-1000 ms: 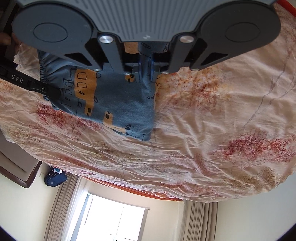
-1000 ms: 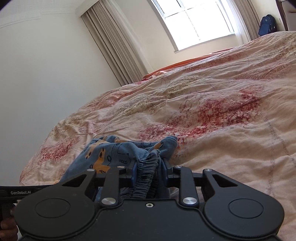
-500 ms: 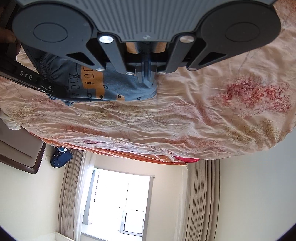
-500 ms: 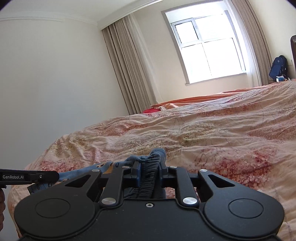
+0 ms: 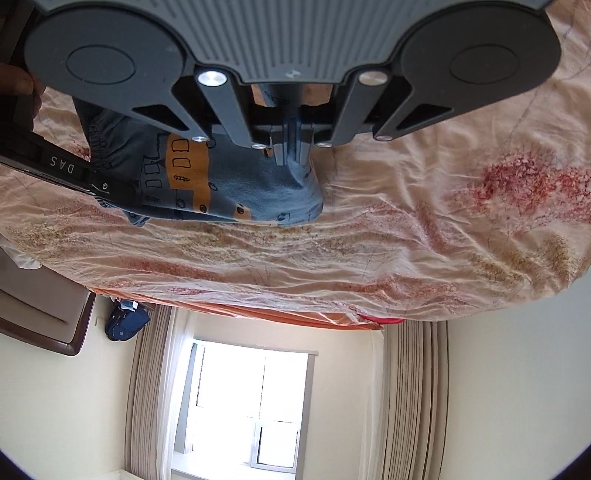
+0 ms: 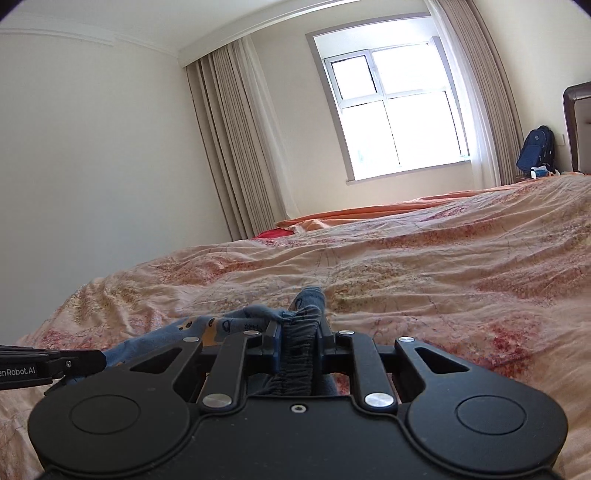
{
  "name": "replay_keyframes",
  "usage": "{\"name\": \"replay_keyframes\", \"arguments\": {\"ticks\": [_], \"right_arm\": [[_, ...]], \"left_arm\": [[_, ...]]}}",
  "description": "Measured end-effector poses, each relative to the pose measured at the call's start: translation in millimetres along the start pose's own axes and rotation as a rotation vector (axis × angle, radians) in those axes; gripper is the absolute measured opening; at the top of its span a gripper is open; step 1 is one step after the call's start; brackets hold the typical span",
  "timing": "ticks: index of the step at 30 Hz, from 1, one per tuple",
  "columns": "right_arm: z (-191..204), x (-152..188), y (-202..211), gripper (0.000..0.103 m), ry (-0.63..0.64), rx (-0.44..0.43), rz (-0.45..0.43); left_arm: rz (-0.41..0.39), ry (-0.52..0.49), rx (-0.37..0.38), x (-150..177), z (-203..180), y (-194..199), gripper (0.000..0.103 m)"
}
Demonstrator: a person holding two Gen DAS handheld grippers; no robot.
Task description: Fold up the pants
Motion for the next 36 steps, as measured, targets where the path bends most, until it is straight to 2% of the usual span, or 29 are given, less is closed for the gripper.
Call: {"name": "replay_keyframes", "arguments": {"ticks": [2,4,5,6,7,8,9,10,11,12,14,16,18,20,29,36], "right_arm": [[-2.9,10.0,0.1,0.02,0.0,0.01,0.023],[-5.4,14.3,2.5,0.028,0.0,0.024,0.035],[-6.2,15.1,4.0,0.035,0.005,0.037,0.037],[-6.4,15.5,6.3,0.037,0.01,0.045,0.034],[-6.3,15.1,9.4,0.039,0.016,0.046,0.03],[-6.0,14.7,12.0,0.047,0.021,0.049,0.028],[-5.8,14.0,16.4,0.052,0.029,0.059,0.026],[-4.9,13.5,20.3,0.062,0.035,0.064,0.021],[-3.6,12.3,25.8,0.066,0.041,0.067,0.014],[-1.8,11.1,31.4,0.072,0.048,0.069,0.007],[3.4,9.3,44.6,0.081,0.07,0.074,-0.008],[9.2,8.1,59.1,0.089,0.092,0.081,-0.025],[16.7,8.8,76.3,0.098,0.111,0.085,-0.041],[23.2,11.3,90.7,0.102,0.124,0.083,-0.05],[40.0,38.5,152.0,0.102,0.175,0.137,-0.046],[32.1,55.4,166.4,0.102,0.159,0.162,-0.005]], "left_arm": [[0.021,0.011,-0.008,8.4,3.3,-1.2,0.003],[0.044,0.028,-0.016,12.9,6.7,-1.7,0.005],[0.056,0.042,-0.018,14.6,9.1,-1.1,0.005],[0.064,0.06,-0.016,15.4,12.3,0.3,0.007],[0.067,0.073,-0.014,15.4,14.1,2.3,0.013],[0.068,0.084,-0.011,15.0,15.4,5.1,0.017],[0.064,0.088,-0.011,14.2,16.6,8.1,0.03],[0.058,0.089,-0.014,13.7,17.4,12.0,0.049],[0.048,0.089,-0.018,13.1,18.1,16.4,0.057],[0.03,0.089,-0.022,11.5,18.4,22.6,0.07],[0.005,0.082,-0.023,10.0,19.1,33.5,0.078],[-0.021,0.072,-0.031,9.8,21.4,45.9,0.092],[-0.054,0.063,-0.045,10.6,23.9,59.6,0.1],[-0.077,0.047,-0.049,14.4,26.0,71.5,0.103],[-0.084,-0.032,-0.07,57.8,34.4,102.5,0.103],[-0.064,-0.025,-0.071,71.7,37.8,104.0,0.103]]}}
Point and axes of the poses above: each gripper's, at about its wrist camera, not at the fingertips, and y roughly against the way its jaws point, z to its left, x to its underside, the point moved 8 cm from there along -y, roughly the way its jaws point, and after that the axes turned 7 degrees about y, right-handed, at the moved point
